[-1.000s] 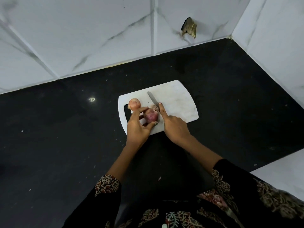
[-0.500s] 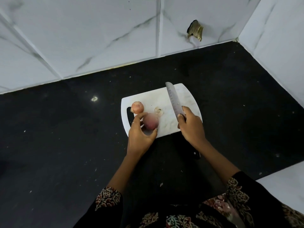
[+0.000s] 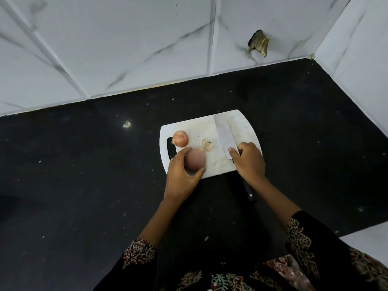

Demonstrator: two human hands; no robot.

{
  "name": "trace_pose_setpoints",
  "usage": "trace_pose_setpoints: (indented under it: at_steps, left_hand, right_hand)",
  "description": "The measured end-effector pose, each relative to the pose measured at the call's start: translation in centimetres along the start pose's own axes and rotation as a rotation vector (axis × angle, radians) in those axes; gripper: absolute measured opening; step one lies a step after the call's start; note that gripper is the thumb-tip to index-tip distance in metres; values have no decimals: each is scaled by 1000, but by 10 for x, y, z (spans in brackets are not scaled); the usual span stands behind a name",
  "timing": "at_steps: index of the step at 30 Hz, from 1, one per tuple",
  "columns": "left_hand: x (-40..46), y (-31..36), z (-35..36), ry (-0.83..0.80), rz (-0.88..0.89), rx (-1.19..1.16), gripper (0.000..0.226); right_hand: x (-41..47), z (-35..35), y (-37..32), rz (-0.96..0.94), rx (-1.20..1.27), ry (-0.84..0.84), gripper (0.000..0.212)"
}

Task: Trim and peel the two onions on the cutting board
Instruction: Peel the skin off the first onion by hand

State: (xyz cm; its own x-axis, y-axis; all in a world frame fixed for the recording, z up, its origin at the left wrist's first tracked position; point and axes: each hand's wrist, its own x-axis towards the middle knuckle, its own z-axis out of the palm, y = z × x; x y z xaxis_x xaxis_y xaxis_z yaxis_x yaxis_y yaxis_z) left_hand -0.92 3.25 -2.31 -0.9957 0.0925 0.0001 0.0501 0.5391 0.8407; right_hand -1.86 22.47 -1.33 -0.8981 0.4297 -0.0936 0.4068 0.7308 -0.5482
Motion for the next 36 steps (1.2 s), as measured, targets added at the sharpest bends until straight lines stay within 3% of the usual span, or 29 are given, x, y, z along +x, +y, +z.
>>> trace_pose_setpoints:
  at_steps: [3,6,10,14,16,31,36]
  left_hand:
    - [2,3,3,8,-12,29,71]
    - [7,7,7,13,-27,76,70]
    - [11,10,9,10,-26,96,66]
    - [11,9,11,16,-6,120,66]
    - [11,9,11,15,-2,114,66]
    - [11,10,11,29,-3,90,63]
    - [11,12,8,30,-33,39,64]
  right_hand:
    - [-1,-3,0,18,10,-13,23]
    - [1,-8,-2,19,43,-32,28]
    - [2,-12,-14,-85,180,-21,19]
    - [-3,-16,-43,-260,368,-350,25]
    - [-5,-13,-51,-318,336,-404,29]
    - [0,5,-48,-277,278,-265,13]
    - [1,0,-39,-280,271,83,8]
